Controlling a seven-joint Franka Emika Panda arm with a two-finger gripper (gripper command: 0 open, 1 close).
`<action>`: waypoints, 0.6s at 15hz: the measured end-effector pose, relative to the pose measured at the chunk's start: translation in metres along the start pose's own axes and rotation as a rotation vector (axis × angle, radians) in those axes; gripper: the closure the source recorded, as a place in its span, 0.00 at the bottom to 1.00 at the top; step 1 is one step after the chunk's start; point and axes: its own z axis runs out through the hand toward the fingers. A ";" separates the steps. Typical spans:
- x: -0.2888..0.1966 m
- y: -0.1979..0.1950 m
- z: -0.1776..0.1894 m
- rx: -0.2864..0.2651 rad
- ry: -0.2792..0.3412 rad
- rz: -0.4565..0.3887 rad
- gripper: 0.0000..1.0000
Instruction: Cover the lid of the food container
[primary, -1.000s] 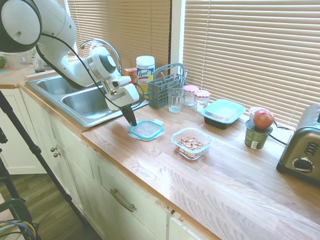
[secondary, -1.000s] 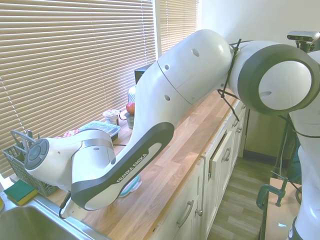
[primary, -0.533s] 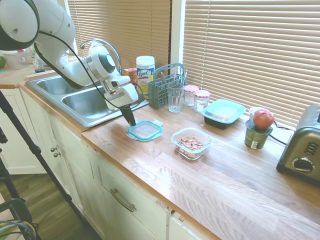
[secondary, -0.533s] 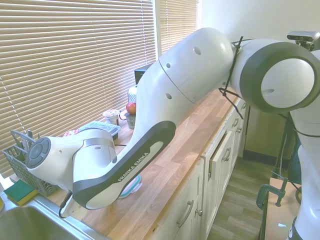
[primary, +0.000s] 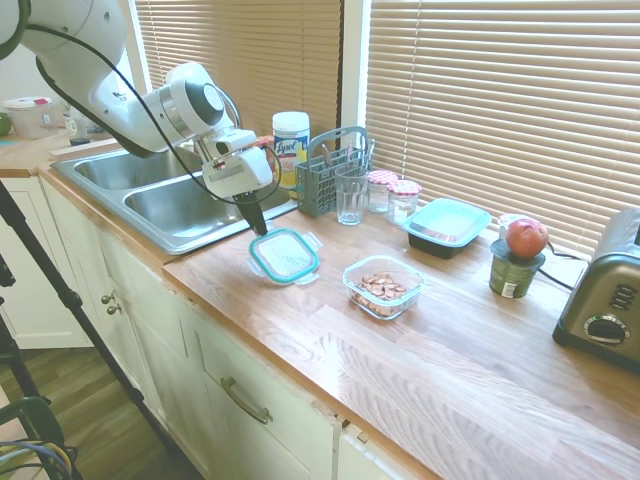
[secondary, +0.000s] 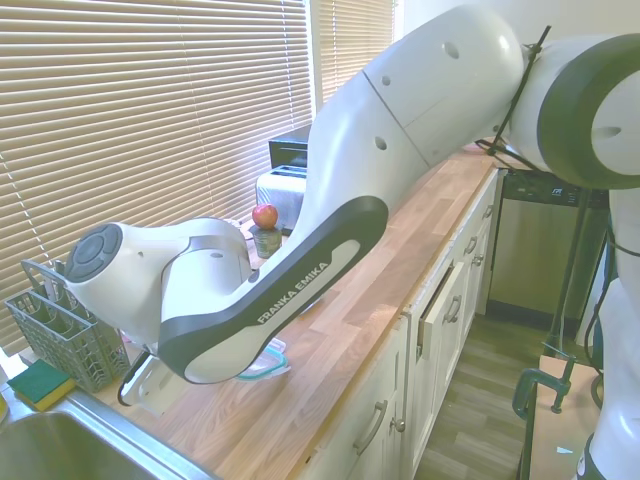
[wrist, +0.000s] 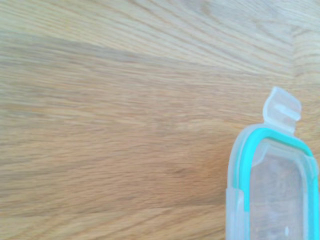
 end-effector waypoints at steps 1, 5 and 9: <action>0.006 0.005 -0.005 0.011 -0.008 0.004 1.00; 0.028 0.028 -0.035 0.061 -0.038 0.013 1.00; 0.049 0.045 -0.059 0.104 -0.064 0.019 1.00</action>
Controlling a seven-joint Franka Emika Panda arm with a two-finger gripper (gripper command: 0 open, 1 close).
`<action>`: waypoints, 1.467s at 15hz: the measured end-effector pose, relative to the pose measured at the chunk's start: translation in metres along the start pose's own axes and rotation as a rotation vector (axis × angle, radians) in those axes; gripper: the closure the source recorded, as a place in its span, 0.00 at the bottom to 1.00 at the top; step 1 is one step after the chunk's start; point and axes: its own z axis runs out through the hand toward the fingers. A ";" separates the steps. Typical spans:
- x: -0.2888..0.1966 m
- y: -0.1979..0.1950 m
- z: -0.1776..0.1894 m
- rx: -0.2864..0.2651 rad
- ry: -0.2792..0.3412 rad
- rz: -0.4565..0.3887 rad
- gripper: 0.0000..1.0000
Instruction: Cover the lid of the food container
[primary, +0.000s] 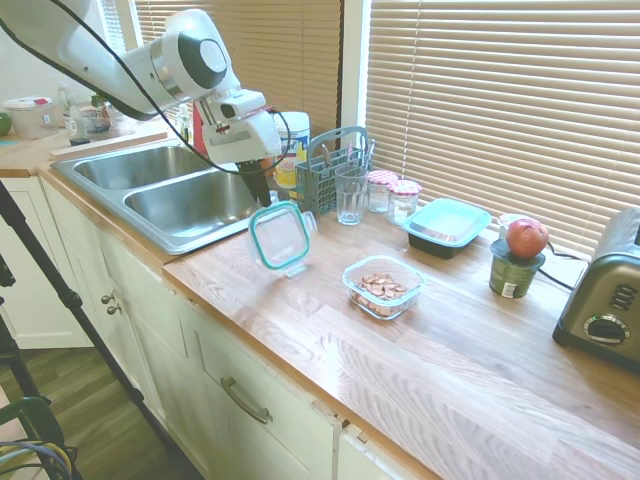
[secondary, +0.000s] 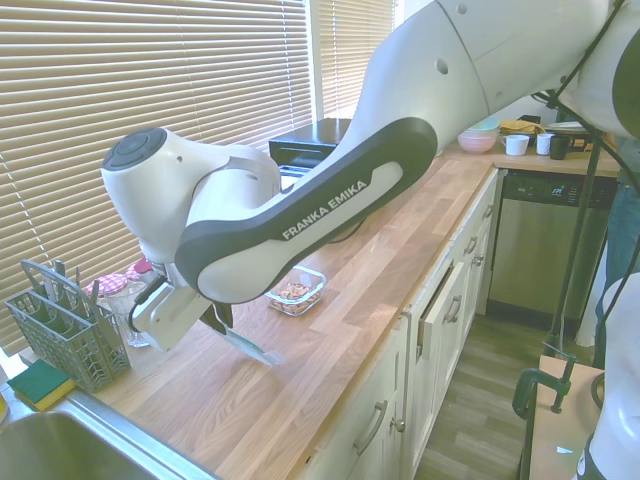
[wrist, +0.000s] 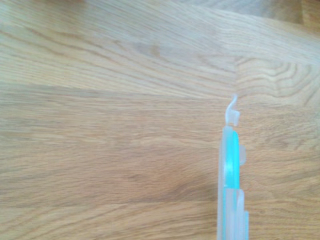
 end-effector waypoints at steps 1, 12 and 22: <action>0.004 0.003 -0.004 0.007 -0.008 0.001 1.00; 0.074 0.052 -0.024 0.069 -0.089 0.050 1.00; 0.133 0.082 -0.030 0.095 -0.119 0.085 1.00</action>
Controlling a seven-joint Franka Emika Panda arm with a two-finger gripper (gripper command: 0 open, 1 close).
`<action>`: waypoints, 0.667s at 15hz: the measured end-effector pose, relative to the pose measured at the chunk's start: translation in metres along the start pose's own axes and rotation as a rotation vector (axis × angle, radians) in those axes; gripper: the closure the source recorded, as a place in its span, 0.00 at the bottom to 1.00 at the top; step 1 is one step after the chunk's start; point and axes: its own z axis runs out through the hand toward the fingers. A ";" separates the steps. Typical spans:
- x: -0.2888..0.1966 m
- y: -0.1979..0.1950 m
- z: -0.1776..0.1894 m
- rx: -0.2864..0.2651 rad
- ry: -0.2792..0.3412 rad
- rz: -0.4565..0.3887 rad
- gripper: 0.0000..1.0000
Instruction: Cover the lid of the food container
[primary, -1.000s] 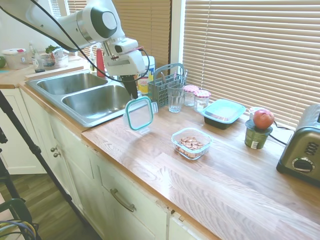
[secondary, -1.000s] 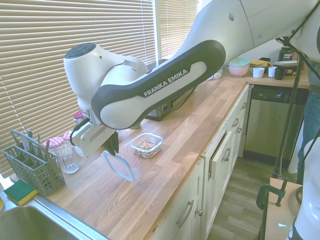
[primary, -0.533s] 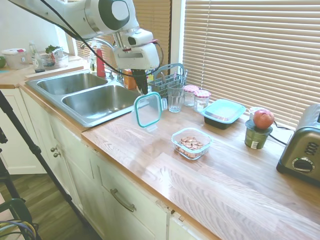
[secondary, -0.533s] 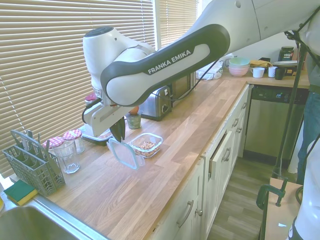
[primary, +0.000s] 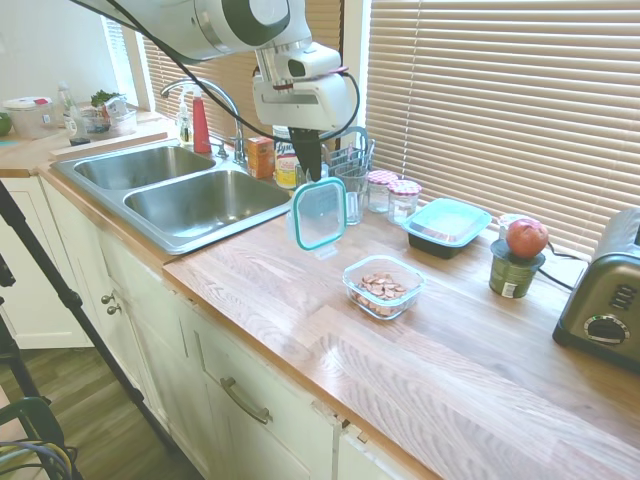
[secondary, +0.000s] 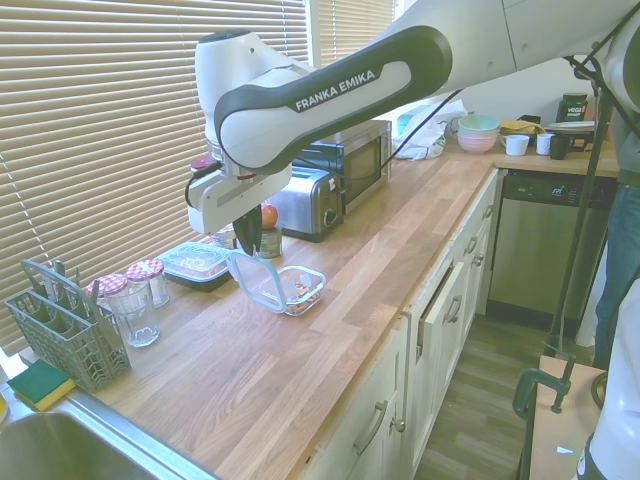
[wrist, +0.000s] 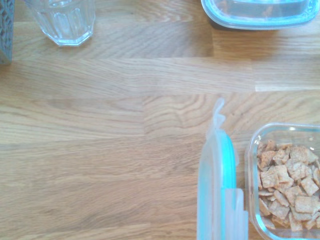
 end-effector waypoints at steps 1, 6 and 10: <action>-0.001 -0.002 -0.002 0.002 0.000 -0.002 1.00; 0.015 -0.008 -0.003 0.000 -0.008 -0.002 1.00; 0.033 -0.005 0.007 -0.004 -0.030 0.002 1.00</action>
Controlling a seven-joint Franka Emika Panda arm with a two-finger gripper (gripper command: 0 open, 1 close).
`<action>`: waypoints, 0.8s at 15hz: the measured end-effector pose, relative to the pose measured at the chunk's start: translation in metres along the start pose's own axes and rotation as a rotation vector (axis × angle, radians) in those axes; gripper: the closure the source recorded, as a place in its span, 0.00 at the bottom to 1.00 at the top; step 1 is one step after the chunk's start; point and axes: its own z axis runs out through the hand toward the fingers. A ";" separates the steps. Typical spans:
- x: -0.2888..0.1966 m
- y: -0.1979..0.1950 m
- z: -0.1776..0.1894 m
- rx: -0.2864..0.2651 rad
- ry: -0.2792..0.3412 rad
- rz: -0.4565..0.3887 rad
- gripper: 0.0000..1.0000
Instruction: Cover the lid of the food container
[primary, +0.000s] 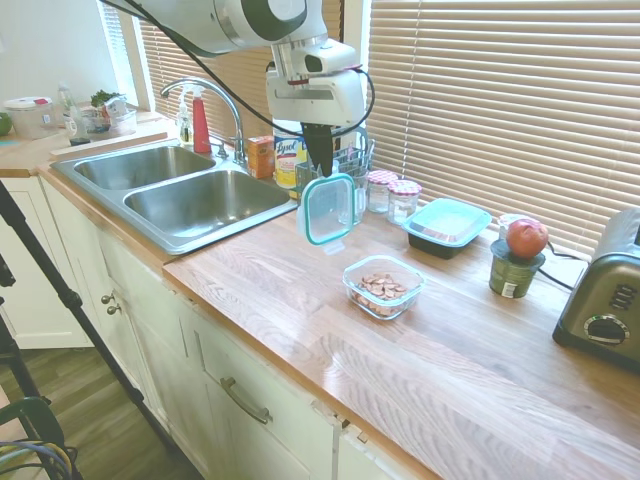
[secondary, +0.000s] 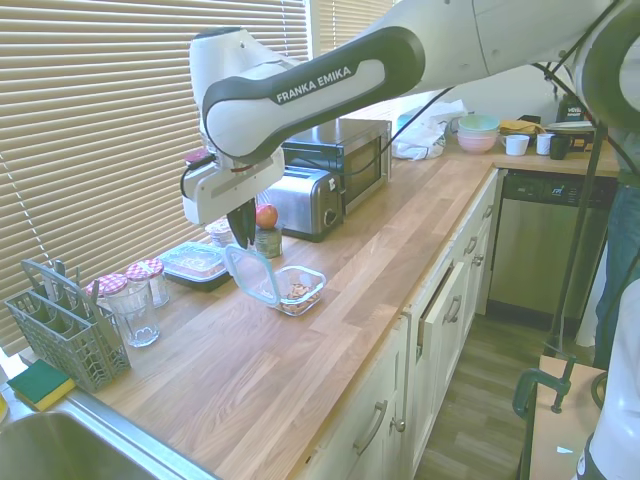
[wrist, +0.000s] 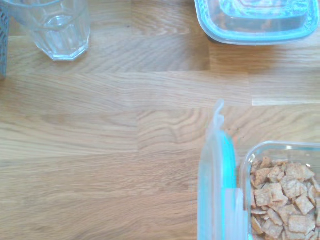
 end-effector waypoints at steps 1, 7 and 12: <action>0.004 0.003 0.002 -0.001 -0.005 0.000 1.00; 0.023 0.018 0.014 -0.006 -0.027 0.002 1.00; 0.035 0.025 0.026 -0.004 -0.034 0.012 1.00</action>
